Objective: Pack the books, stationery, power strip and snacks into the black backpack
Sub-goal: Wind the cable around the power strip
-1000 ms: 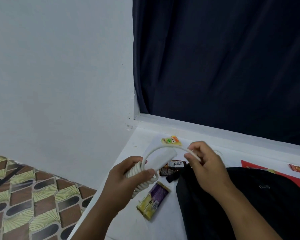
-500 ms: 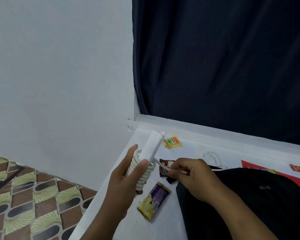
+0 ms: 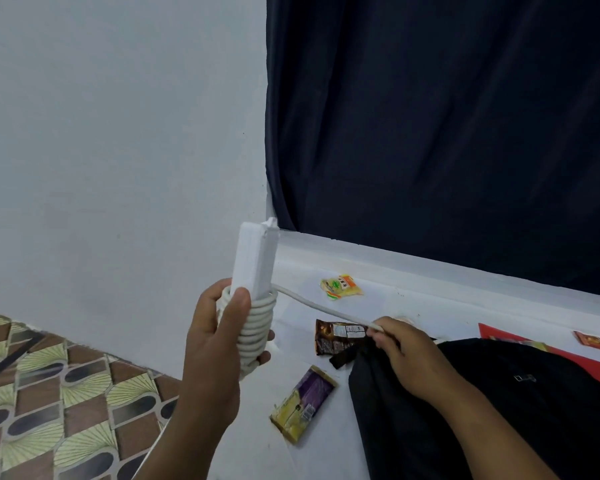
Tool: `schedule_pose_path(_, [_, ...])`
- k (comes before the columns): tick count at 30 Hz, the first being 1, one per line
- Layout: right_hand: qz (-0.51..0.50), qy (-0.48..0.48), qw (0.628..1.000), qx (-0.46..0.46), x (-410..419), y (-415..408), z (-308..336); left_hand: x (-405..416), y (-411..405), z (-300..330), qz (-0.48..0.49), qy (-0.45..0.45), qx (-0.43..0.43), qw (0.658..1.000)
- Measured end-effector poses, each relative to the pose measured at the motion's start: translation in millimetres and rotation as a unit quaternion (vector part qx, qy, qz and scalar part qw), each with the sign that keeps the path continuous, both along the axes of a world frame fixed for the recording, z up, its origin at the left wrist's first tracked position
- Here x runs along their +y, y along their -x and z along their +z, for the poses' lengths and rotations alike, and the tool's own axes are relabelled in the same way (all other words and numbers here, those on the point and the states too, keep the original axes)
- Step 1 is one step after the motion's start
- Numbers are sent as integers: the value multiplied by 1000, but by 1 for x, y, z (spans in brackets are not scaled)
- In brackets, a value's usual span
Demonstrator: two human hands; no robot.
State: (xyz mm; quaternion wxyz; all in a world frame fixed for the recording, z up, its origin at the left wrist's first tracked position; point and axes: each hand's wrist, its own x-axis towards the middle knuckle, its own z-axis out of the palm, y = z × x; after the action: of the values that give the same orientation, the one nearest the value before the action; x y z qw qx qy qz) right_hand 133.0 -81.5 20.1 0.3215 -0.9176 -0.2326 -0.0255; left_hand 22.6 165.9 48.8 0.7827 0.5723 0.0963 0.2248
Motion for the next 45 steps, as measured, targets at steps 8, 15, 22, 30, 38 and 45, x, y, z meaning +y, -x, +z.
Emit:
schedule_pose_path(8, [60,-117,988,-84,18,23,60,1,-8,-21,108,-58,62,991])
schedule_pose_path(15, [137,-129,969,-161,45,39,88,-5,-4,-26,39,-245,72,966])
schedule_pose_path(22, [168,-117,962,-180,68,37,92,-8,-1,-22,-50,-377,66,922])
schedule_pose_path(30, [81,-208,972,-77,65,12,98,-7,4,-9,-53,-309,16,950])
schedule_pose_path(38, [46,-264,957,108,58,-3,60,-3,9,-3,-110,-168,-16,979])
schedule_pose_path(45, [82,-118,981,132,61,11,27,-10,3,-5,-63,-58,33,996])
